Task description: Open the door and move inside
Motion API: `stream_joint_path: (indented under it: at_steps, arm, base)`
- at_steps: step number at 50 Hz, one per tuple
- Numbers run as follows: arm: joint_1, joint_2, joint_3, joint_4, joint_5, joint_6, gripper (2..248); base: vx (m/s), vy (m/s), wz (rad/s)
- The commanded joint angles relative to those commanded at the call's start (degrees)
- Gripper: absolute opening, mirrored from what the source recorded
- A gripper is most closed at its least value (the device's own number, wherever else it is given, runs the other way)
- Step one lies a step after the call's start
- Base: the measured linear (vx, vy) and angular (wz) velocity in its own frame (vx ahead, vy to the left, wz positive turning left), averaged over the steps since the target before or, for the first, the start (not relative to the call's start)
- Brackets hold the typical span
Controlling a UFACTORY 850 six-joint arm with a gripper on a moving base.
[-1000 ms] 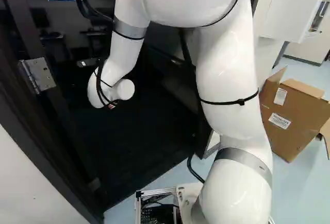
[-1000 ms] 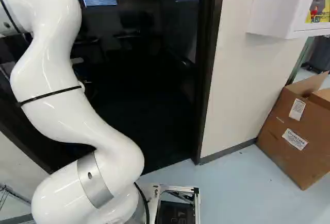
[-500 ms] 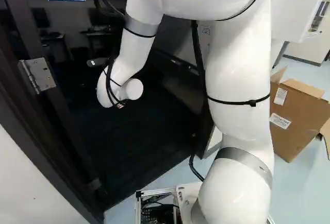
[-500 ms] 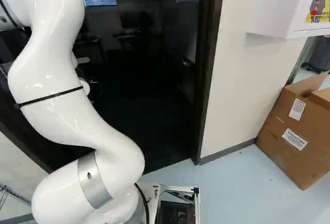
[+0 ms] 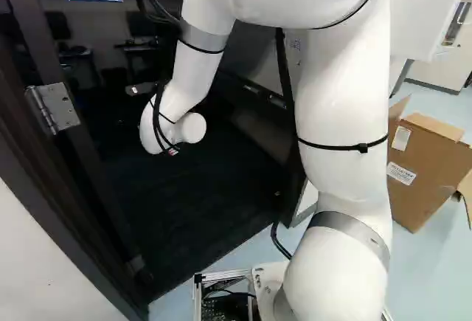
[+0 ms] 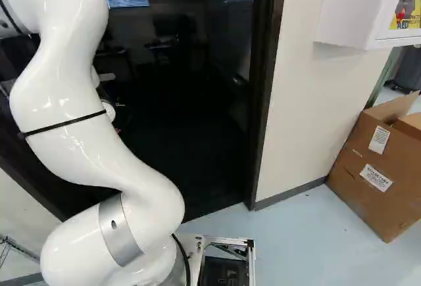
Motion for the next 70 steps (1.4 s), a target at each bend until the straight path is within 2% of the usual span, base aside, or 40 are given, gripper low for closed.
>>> stream_joint_path:
  at_steps: [18, 35, 53, 70]
  arm:
    - [-0.3, 0.3, 0.3, 0.0, 0.0, 0.0, 247]
    - [-2.3, 2.0, 2.2, 0.2, 0.0, -0.3, 247]
    - [-6.5, 5.6, 6.2, 0.5, 0.1, -0.9, 247]
    - [-12.3, 10.6, 11.8, 1.0, 0.2, -1.8, 247]
  base:
    - [0.000, 0.000, 0.000]
    - [0.000, 0.000, 0.000]
    - [0.000, 0.000, 0.000]
    - [0.000, 0.000, 0.000]
